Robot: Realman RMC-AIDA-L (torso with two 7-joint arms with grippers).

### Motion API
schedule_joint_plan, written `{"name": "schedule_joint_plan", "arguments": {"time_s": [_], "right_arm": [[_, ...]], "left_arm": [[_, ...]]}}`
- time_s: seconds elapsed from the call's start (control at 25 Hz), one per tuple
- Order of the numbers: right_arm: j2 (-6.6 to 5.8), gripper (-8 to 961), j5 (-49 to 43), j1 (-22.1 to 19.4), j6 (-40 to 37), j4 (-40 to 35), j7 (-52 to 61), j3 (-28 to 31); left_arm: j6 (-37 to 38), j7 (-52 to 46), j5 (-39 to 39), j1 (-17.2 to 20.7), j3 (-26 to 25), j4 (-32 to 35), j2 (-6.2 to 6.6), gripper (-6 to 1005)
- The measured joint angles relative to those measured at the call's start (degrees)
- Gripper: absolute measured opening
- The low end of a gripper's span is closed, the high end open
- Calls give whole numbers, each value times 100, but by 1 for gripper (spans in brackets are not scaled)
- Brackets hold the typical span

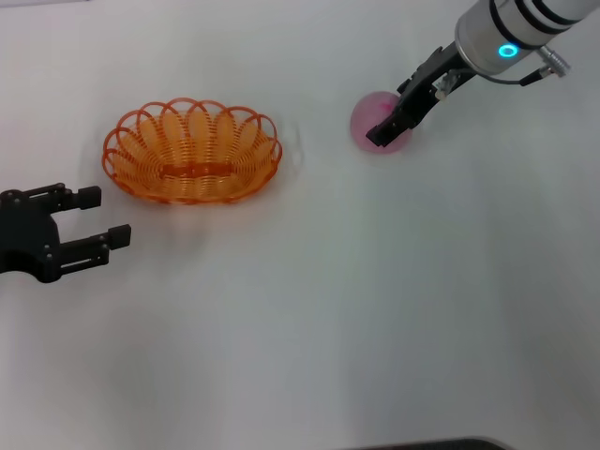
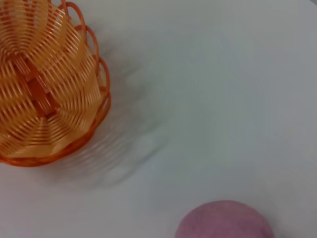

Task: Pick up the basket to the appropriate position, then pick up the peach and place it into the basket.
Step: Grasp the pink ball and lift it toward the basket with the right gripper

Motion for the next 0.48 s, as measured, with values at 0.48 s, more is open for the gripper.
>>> {"name": "schedule_joint_plan", "arguments": {"time_s": [0.48], "right_arm": [[2, 924, 8, 36, 9, 13, 26, -23]], "left_arm": [[1, -12, 11, -41, -2, -44, 5, 694]]}}
